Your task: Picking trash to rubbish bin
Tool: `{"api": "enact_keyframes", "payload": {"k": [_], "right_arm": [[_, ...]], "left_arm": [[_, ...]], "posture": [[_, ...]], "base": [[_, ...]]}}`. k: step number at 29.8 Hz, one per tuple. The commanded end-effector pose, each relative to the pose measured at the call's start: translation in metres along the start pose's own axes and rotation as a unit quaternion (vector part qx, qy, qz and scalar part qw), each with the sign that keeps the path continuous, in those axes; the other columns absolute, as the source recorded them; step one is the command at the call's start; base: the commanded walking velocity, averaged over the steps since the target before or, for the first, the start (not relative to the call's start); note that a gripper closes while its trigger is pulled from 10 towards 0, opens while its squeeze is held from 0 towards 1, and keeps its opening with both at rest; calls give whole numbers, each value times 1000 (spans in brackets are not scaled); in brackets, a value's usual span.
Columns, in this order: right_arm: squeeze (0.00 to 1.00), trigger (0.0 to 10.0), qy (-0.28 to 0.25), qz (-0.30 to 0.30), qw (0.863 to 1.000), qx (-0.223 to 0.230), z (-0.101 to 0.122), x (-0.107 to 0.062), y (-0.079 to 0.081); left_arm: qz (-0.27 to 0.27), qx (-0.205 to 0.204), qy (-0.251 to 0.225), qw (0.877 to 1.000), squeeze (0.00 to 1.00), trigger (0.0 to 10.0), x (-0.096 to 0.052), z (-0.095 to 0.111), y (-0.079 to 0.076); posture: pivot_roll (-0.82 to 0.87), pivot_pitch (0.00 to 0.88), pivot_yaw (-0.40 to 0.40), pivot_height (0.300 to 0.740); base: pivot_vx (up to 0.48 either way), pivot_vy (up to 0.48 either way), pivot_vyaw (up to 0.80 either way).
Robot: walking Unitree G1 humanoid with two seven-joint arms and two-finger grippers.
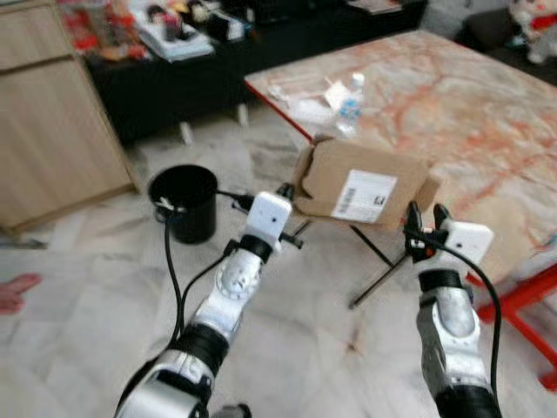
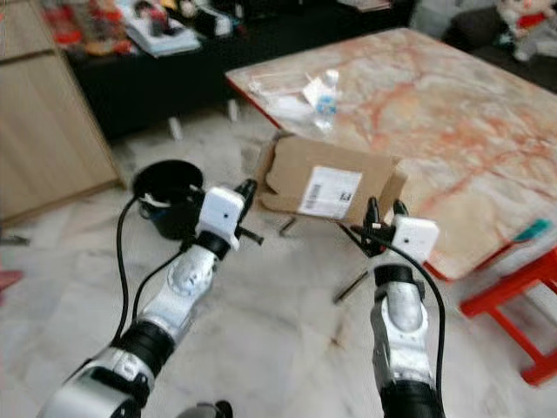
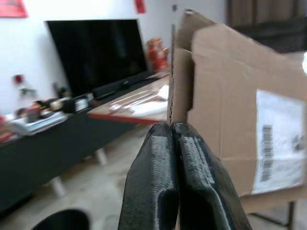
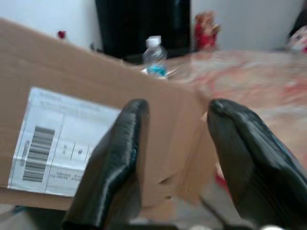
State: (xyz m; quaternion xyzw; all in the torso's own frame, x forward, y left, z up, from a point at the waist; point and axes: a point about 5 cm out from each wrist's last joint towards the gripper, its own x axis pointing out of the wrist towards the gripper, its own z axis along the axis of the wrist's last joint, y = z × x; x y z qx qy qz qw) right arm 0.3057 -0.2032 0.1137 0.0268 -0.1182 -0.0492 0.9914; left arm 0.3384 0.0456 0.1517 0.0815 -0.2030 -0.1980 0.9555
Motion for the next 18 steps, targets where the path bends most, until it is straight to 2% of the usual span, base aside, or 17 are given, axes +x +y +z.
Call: {"api": "enact_keyframes", "payload": {"k": [1, 7, 13, 18], "right_arm": [[0, 10000, 3, -5, 1000, 0, 0, -1, -4], [0, 10000, 3, -4, 1000, 1, 0, -1, -4], [0, 10000, 6, 0, 1000, 2, -1, -1, -2], [0, 10000, 9, 1, 1000, 3, -3, -2, -1]], "left_arm": [[-7, -2, -7, 1000, 0, 10000, 2, 3, -3], [-4, -9, -4, 1000, 0, 10000, 1, 3, -3], [5, -50, 45, 998, 0, 10000, -6, -13, -3], [12, -60, 68, 996, 0, 10000, -10, -21, -2]], "posture": [[41, 94, -50, 740], [45, 96, -53, 740], [45, 96, -53, 740], [45, 96, -53, 740]], "base": [[0, 0, 800], [0, 0, 800], [0, 0, 800], [0, 0, 800]]}}
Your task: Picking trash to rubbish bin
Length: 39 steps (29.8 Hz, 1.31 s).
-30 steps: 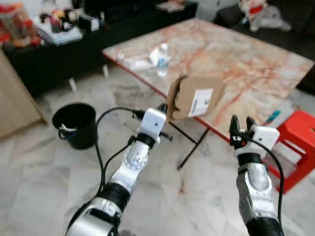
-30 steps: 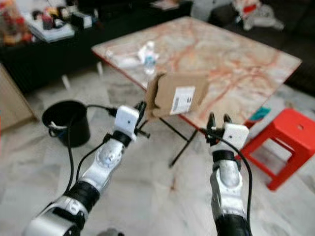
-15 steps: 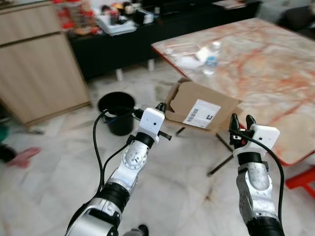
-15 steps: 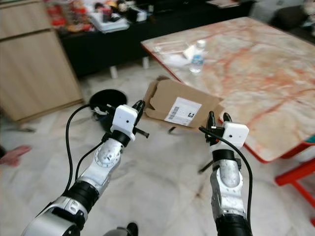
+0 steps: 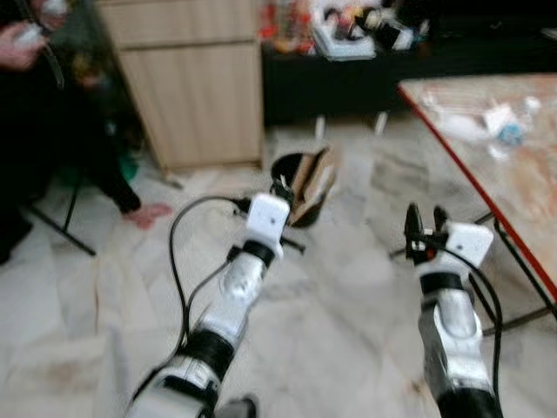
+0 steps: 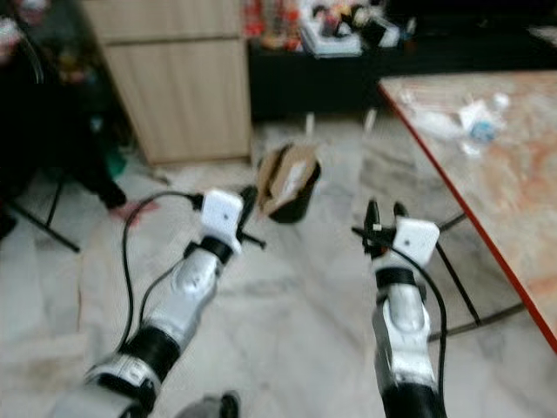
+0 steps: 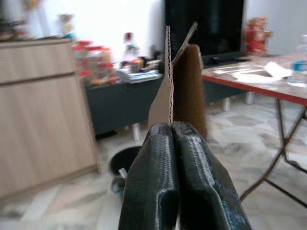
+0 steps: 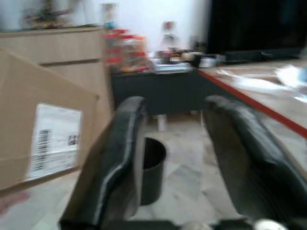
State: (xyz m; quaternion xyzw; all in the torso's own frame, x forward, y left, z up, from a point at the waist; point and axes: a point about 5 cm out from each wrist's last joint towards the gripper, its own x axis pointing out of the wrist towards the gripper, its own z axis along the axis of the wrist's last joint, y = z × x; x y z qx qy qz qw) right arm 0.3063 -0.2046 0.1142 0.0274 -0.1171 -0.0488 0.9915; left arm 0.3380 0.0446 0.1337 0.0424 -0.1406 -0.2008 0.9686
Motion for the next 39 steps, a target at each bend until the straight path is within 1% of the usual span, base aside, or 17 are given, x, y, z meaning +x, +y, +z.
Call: {"api": "enact_keyframes", "payload": {"k": [1, 4, 7, 8, 11, 14, 22, 32, 39], "right_arm": [[0, 10000, 11, 3, 1000, 0, -4, -3, 0], [0, 10000, 30, 8, 1000, 1, -10, -4, -2], [0, 10000, 36, 5, 999, -4, -12, -5, -5], [0, 10000, 37, 4, 999, -5, -12, -6, -7], [0, 10000, 37, 3, 999, -6, -12, -6, -8], [0, 10000, 38, 5, 999, -6, -12, -6, -8], [0, 10000, 38, 10, 999, -5, -12, -6, -6], [0, 10000, 46, 9, 999, -5, -14, -7, -9], [0, 10000, 61, 4, 998, -6, -20, -9, -13]], "left_arm": [[7, -10, 24, 1000, 0, 10000, -5, -9, 5], [-5, -20, 58, 998, 0, 10000, -12, -23, 8], [-4, -24, 73, 997, 0, 10000, -15, -29, 12], [3, -14, 83, 996, 0, 10000, -18, -33, 18], [11, -7, 93, 996, 0, 10000, -20, -36, 24], [20, -11, 98, 995, 0, 10000, -21, -37, 30], [23, -14, 98, 995, 0, 10000, -21, -39, 30], [22, -15, 103, 994, 0, 10000, -22, -41, 30], [25, -13, 120, 992, 0, 10000, -27, -47, 33]], "posture": [[45, 100, -57, 740], [43, 101, -60, 740], [43, 101, -60, 740], [38, 102, -63, 740], [38, 102, -63, 740], [36, 104, -66, 740], [35, 104, -70, 740], [32, 104, -73, 740], [32, 104, -75, 740]], "base": [[0, 0, 425], [0, 0, 0], [0, 0, 0], [247, 0, 0], [296, 0, 0], [382, 0, 0], [400, 0, 0], [415, 0, 0], [411, 0, 0]]}}
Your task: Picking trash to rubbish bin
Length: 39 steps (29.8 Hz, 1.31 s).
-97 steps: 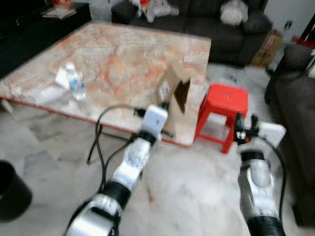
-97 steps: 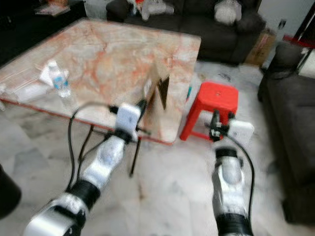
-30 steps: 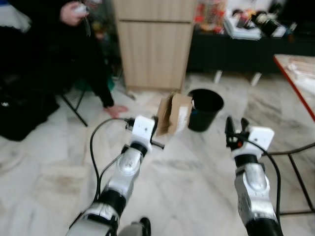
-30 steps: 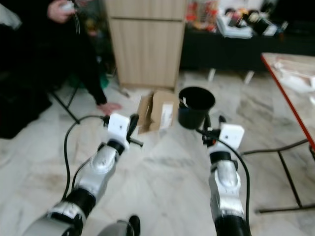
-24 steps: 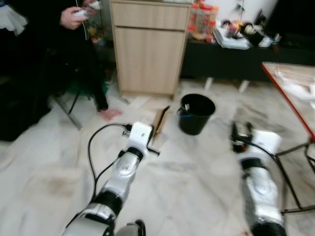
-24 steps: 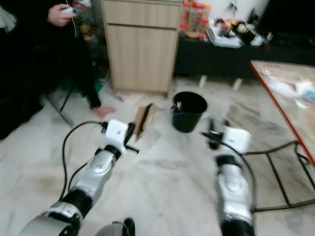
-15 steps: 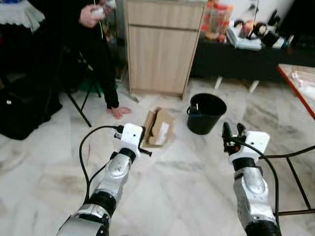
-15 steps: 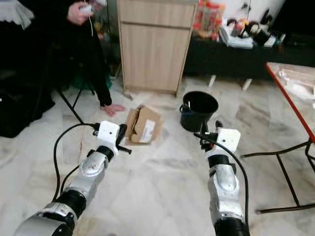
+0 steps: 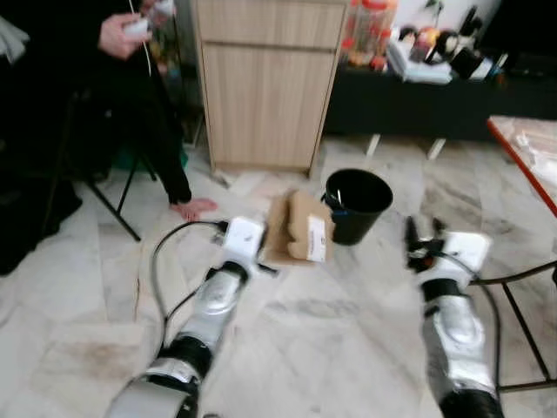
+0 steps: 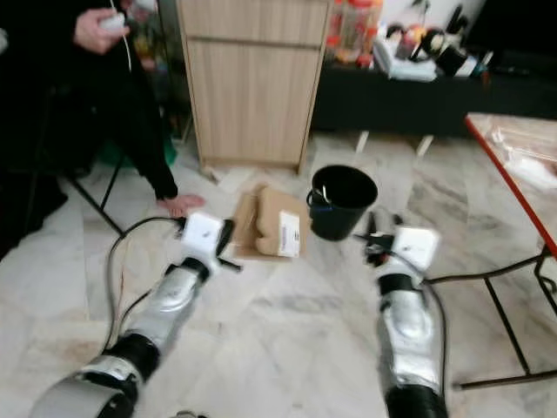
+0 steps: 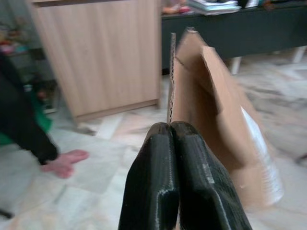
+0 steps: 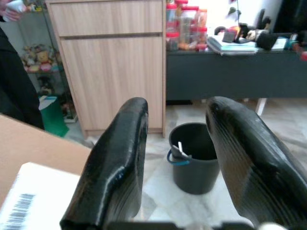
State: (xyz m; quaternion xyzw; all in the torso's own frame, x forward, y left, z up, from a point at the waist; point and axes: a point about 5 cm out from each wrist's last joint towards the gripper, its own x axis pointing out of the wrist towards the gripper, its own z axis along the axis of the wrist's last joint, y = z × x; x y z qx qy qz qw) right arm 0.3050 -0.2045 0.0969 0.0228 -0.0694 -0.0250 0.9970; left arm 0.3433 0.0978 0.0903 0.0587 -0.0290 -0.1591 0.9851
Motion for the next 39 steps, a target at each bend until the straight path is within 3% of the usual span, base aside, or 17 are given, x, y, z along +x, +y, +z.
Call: {"api": "enact_keyframes", "payload": {"k": [1, 9, 26, 29, 31, 35, 39], "right_arm": [[0, 10000, 14, -20, 1000, 1, -5, -4, -12], [0, 10000, 23, -15, 1000, 4, -7, -4, -10], [0, 10000, 24, 8, 1000, 1, -10, -3, -2], [0, 10000, 46, 4, 999, -16, -17, -6, -13], [0, 10000, 75, -18, 996, -37, -24, -11, -34], [0, 10000, 137, -53, 988, -52, -41, -23, -56], [0, 10000, 166, -60, 982, -63, -51, -29, -58]], "left_arm": [[-13, -10, 6, 1000, 0, 10000, 0, -3, -11], [-12, -11, 5, 1000, 0, 10000, 1, -2, -11], [-14, -12, 8, 1000, 0, 10000, -1, -5, -12], [-14, -5, 21, 1000, 0, 10000, -3, -10, -8], [-11, 2, 50, 999, 0, 10000, -8, -21, -3], [-4, 4, 84, 996, 0, 10000, -17, -35, 1], [4, 0, 97, 995, 0, 10000, -21, -41, 2]], "posture": [[32, 101, -74, 740], [32, 96, -73, 740], [48, 68, -76, 740], [50, 58, -78, 740], [50, 58, -78, 740], [49, 47, -79, 740], [52, 47, -81, 740]], "base": [[416, 0, 0], [413, 0, -661], [414, 0, 0], [412, 0, 0], [414, 0, 0], [414, 0, 0], [415, 0, 0]]}}
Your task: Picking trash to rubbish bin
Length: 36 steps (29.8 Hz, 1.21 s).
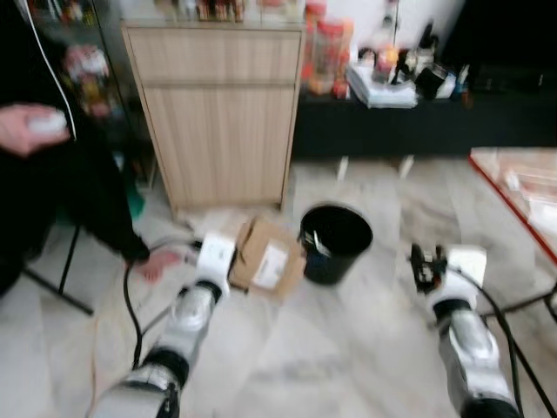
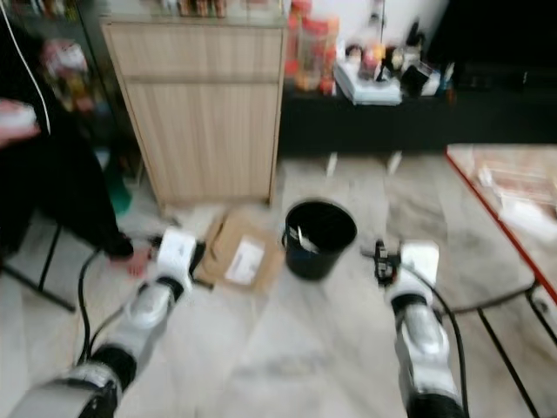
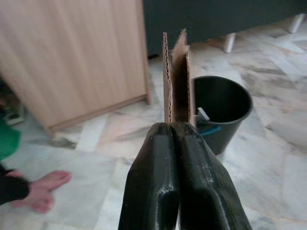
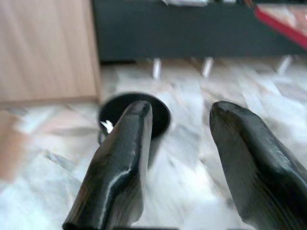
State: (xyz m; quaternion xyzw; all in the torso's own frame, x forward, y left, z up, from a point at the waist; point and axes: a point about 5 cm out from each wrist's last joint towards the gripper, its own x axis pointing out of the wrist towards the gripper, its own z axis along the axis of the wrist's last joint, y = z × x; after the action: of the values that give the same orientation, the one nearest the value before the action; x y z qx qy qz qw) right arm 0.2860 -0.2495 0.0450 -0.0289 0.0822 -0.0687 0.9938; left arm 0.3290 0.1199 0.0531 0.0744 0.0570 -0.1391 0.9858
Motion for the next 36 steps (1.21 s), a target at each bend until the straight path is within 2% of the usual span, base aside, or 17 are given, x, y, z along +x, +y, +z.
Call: {"api": "enact_keyframes", "payload": {"k": [1, 3, 6, 9, 10, 13, 19, 26, 36], "right_arm": [[0, 10000, 19, -9, 1000, -2, -6, -3, -7], [0, 10000, 21, 5, 1000, -6, -5, 0, -3], [0, 10000, 20, 11, 1000, -20, -2, 3, -6], [0, 10000, 28, -12, 999, -27, -5, 2, -20], [0, 10000, 47, -29, 998, -33, -11, -1, -31], [0, 10000, 77, -52, 995, -35, -23, -10, -45], [0, 10000, 108, -77, 991, -28, -39, -25, -59], [0, 10000, 86, -71, 994, -22, -33, -19, -55], [0, 10000, 57, -38, 998, -15, -22, -9, -40]], "left_arm": [[-8, -5, 11, 1000, 0, 10000, 0, -3, -9], [-5, -9, 14, 1000, 0, 10000, 0, -4, -8], [-4, -11, 15, 1000, 0, 10000, 0, -4, -8], [2, -22, 18, 1000, 0, 10000, 0, -5, -6], [1, -17, 20, 1000, 0, 10000, -1, -6, -4], [1, -2, 33, 999, 0, 10000, -4, -11, 1], [5, 22, 63, 998, 0, 10000, -12, -25, 10], [9, 17, 53, 998, 0, 10000, -11, -21, 10], [8, 16, 45, 999, 0, 10000, -8, -18, 8]], "posture": [[57, 54, -82, 740], [57, 54, -82, 740], [62, 71, -86, 740], [62, 75, -87, 740], [61, 76, -88, 740], [61, 81, -88, 740], [64, 96, -84, 740], [66, 108, -79, 740], [69, 113, -78, 740]], "base": [[412, 0, 0], [412, 0, 0], [412, 0, 0], [411, 0, 0], [409, 0, 0], [407, 0, 0], [407, 0, 0], [405, 0, 0], [406, 0, 0]]}}
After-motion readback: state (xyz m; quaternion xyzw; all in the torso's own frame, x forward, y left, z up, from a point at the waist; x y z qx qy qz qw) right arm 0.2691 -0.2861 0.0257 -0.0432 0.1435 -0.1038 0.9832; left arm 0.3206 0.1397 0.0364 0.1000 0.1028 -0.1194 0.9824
